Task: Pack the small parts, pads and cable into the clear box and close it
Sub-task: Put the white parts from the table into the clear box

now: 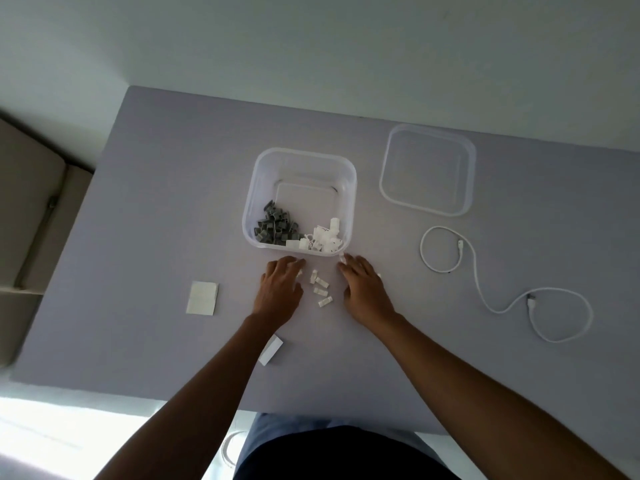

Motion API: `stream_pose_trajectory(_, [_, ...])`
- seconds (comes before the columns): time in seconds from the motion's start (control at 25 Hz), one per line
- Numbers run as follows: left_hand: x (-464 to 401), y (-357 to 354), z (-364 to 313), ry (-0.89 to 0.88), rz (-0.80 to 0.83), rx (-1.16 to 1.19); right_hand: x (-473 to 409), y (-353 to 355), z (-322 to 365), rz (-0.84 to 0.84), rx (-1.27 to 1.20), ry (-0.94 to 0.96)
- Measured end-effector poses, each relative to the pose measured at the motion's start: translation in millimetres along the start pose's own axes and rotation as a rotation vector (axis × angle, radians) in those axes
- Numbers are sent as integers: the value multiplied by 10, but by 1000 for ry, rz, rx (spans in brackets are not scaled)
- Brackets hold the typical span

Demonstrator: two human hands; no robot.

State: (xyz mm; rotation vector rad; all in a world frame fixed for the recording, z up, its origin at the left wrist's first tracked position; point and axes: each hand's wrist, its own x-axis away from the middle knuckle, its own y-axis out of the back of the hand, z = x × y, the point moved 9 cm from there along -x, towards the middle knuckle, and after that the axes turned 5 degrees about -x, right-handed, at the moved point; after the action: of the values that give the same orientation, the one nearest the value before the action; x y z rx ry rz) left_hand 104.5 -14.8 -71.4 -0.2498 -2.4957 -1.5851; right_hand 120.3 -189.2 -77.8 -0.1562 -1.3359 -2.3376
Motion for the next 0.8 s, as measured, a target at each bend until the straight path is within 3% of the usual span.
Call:
stream_pose_trajectory(0.28, [30,-95,-150,-38,10,85,318,44,85,-47,-167,40])
stream_pose_trajectory(0.4, [-36,-85,-91,-2,19,70,343,207,-135,-177,-67,-174])
stream_pose_trajectory(0.56, [64,-103,-167,-12,-14,109,584,159,-449,-122,-66,-368])
stream_pose_trajectory(0.8, [135,-104,-3,273,-13,124,523,39,-251,-149,-181,-296])
